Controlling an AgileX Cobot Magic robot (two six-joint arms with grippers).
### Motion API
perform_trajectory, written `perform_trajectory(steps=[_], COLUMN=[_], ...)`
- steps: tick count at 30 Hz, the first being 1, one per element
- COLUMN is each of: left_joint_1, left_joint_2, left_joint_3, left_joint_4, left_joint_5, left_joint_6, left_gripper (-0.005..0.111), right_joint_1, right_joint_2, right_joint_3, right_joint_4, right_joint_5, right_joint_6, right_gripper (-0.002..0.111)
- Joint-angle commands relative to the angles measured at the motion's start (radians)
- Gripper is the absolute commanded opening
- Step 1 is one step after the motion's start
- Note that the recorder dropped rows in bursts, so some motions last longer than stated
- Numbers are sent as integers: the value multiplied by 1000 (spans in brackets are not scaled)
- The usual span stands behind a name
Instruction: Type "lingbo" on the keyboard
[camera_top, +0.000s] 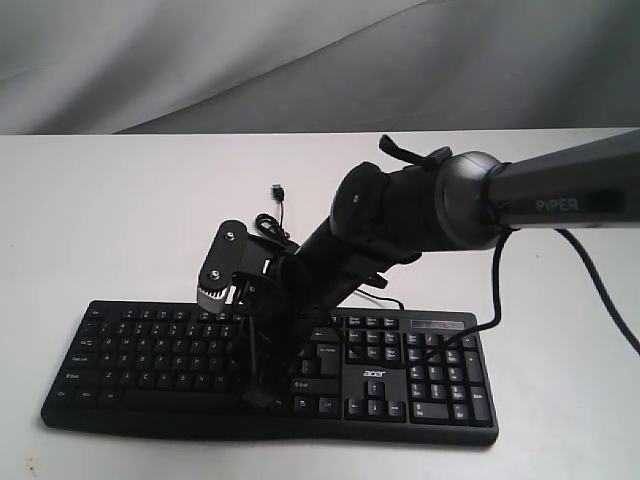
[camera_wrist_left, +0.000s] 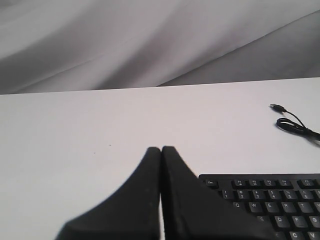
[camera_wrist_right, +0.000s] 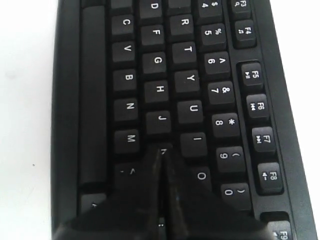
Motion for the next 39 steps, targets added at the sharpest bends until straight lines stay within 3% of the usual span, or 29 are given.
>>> perform_trajectory(steps=[1, 39], left_joint_1=[1, 1], left_joint_2=[-4, -4], left_joint_3=[5, 5], left_joint_4=[-4, -4], left_joint_5=[-7, -7], left_joint_6=[-2, -2], left_gripper=[1, 1], right_joint_1=[4, 4], right_joint_2=[-4, 19], right_joint_3=[6, 18], right_joint_4=[-11, -36], right_joint_5=[-4, -5], right_joint_6=[3, 3], right_gripper=[0, 0])
